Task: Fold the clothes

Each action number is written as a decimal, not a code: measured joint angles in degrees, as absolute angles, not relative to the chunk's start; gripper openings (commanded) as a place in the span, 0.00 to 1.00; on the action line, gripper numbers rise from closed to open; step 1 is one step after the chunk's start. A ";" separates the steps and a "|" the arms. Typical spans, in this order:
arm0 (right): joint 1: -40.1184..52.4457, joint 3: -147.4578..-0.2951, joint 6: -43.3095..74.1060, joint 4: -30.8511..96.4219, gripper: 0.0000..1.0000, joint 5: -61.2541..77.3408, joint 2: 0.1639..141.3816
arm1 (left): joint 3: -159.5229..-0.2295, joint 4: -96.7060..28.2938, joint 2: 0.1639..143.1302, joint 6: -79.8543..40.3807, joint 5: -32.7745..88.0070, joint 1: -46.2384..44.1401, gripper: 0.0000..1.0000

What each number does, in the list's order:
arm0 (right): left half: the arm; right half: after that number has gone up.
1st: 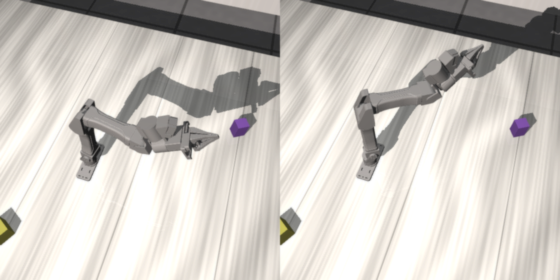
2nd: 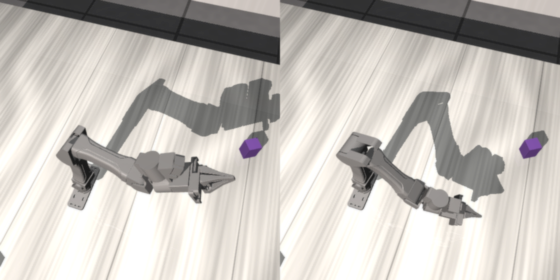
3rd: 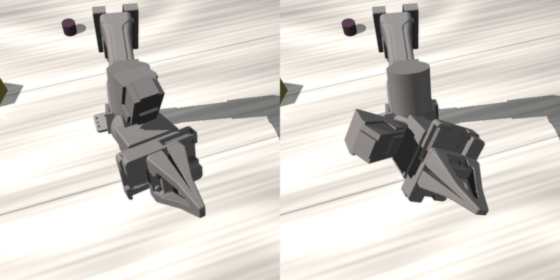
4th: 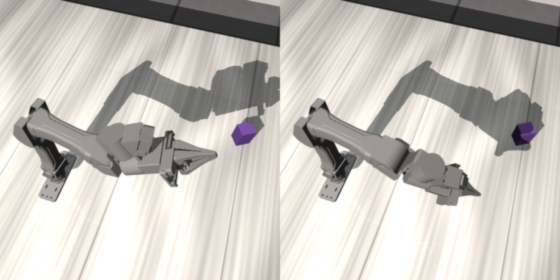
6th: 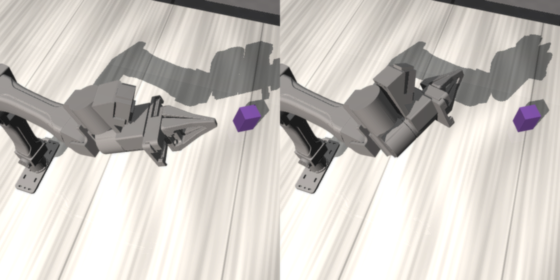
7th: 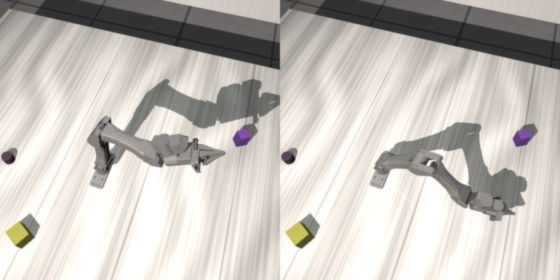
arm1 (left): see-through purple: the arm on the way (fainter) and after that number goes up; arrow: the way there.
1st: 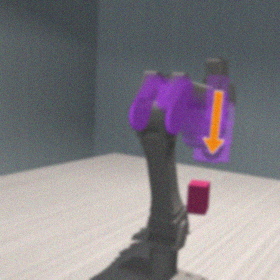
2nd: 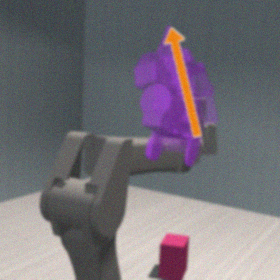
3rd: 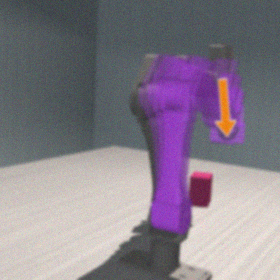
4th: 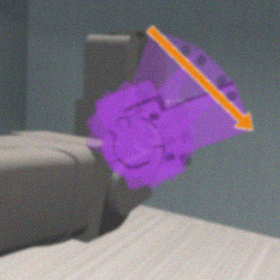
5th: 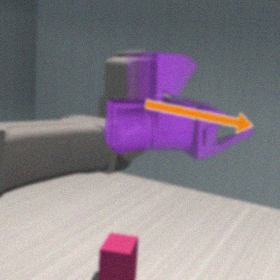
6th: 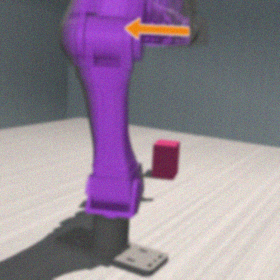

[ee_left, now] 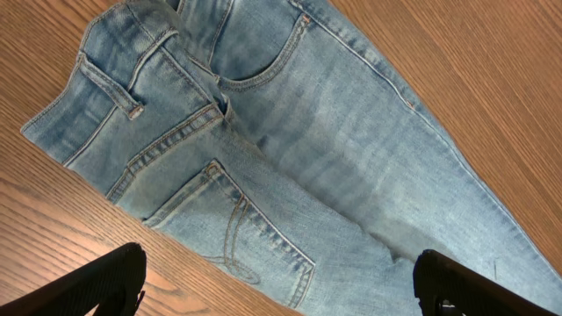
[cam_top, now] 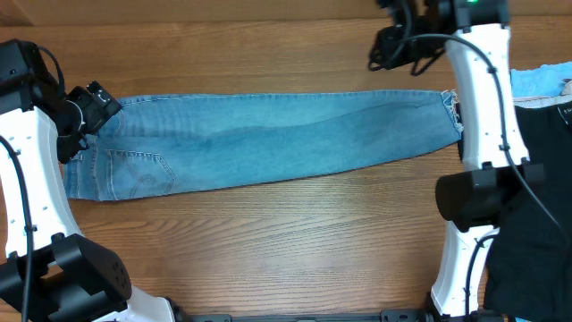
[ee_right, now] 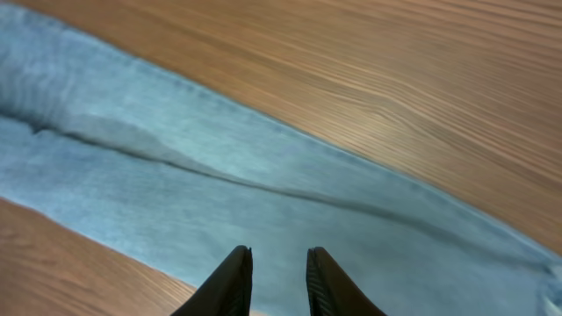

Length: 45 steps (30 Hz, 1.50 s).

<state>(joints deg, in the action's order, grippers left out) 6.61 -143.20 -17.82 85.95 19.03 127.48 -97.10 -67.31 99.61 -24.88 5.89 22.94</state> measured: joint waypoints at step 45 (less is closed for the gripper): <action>29.80 -119.37 -59.20 60.49 0.54 31.09 134.08 | -93.34 -72.01 99.22 -35.51 16.40 53.60 1.00</action>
<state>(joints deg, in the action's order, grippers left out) 29.80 -119.37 -59.20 60.49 31.09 134.08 -93.34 -72.01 99.22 -35.51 16.40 53.60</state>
